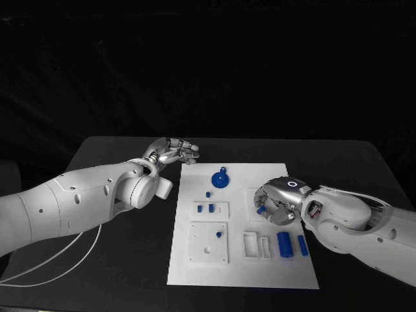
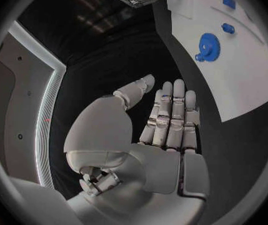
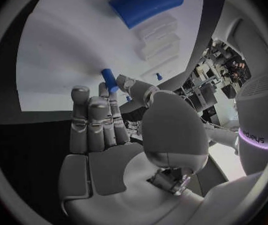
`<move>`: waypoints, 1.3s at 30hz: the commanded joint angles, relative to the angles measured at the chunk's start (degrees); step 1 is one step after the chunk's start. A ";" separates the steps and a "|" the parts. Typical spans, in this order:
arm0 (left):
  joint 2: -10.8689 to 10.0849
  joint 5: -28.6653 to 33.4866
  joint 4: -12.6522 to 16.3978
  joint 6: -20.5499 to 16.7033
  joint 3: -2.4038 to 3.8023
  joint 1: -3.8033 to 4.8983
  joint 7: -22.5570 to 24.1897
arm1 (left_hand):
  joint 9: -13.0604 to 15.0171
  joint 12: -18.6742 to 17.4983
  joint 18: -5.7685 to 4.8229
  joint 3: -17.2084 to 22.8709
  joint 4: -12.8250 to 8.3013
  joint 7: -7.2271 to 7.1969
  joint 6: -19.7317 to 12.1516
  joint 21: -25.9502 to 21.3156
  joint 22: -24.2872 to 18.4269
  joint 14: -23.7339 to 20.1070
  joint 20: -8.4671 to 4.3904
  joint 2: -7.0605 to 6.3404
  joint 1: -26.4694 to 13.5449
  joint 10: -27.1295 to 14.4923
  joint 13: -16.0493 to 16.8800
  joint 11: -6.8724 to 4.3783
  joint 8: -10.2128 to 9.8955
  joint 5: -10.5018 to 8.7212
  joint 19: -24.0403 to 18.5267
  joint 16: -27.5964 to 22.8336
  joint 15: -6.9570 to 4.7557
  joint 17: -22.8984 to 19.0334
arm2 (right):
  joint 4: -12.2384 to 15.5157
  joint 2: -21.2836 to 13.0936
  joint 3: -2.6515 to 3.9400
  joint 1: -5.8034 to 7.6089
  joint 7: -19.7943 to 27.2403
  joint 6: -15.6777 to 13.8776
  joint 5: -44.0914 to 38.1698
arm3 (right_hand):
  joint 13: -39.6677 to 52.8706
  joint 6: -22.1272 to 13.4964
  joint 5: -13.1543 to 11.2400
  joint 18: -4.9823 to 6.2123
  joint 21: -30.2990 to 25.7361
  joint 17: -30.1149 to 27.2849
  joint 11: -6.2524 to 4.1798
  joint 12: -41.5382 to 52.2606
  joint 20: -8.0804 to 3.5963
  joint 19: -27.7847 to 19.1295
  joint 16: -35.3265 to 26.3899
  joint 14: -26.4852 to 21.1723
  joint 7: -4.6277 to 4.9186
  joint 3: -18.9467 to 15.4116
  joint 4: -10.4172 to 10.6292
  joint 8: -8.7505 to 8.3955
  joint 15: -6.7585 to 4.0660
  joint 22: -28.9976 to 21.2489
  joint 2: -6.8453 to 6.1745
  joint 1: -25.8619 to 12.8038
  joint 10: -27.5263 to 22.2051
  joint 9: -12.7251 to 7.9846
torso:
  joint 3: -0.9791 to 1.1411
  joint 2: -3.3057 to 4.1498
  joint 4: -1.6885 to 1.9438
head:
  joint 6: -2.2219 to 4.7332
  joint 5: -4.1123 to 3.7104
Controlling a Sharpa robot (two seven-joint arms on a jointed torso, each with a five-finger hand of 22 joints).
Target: Assemble the parts on the task board
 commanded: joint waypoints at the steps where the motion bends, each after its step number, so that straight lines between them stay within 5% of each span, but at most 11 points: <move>1: 0.00 0.41 0.05 0.43 0.04 0.03 0.50 | -0.07 -0.08 0.97 0.05 0.41 -0.18 -0.36 -0.22 0.10 0.28 0.34 -0.22 -0.46 0.09 -0.06 0.00 0.35 -0.25 0.26 -0.22 0.10 0.10 | -0.14 0.01 -0.01 -0.05 -0.93 0.41 -1.92 | 0.07 0.45 -0.31 3.66 0.06 -0.09 0.06 0.23 -0.18 0.28 0.30 0.14 -0.12 0.63 -0.03 0.22 -0.51 0.86 0.51 -0.04 0.75 0.08 | 0.02 -0.01 0.00 | -0.04 0.01; 26: -0.04 0.41 0.05 0.73 0.04 0.03 0.21 | -0.14 -0.16 0.96 -0.06 0.63 -0.09 -0.56 -0.31 0.14 0.21 0.38 -0.22 -0.64 -0.06 -0.16 0.08 0.31 -0.31 0.25 -0.55 0.15 0.42 | -0.71 0.61 -0.03 -0.35 -1.32 -0.30 -2.82 | 0.20 1.07 -0.31 3.66 0.23 -0.07 -0.15 0.42 -0.24 0.28 0.33 0.16 -0.38 3.09 0.12 0.51 -0.72 0.92 0.65 0.54 1.29 0.10 | 0.01 0.01 0.02 | -0.15 -0.09; 39: -0.03 0.41 0.02 0.68 0.04 0.02 0.25 | -0.17 -0.16 0.96 -0.11 0.81 -0.07 -0.61 -0.34 0.16 0.22 0.40 -0.15 -0.78 -0.08 -0.19 0.09 0.32 -0.33 0.26 -0.67 0.16 0.59 | 0.30 0.64 -0.02 -0.56 -1.78 -3.55 -4.70 | 1.24 3.96 -0.31 3.66 1.12 0.17 -1.63 2.24 -0.13 0.49 0.52 0.03 -1.60 5.20 -0.04 2.06 -2.17 1.10 1.49 0.87 4.77 0.77 | 0.02 -0.02 0.01 | -0.17 -0.10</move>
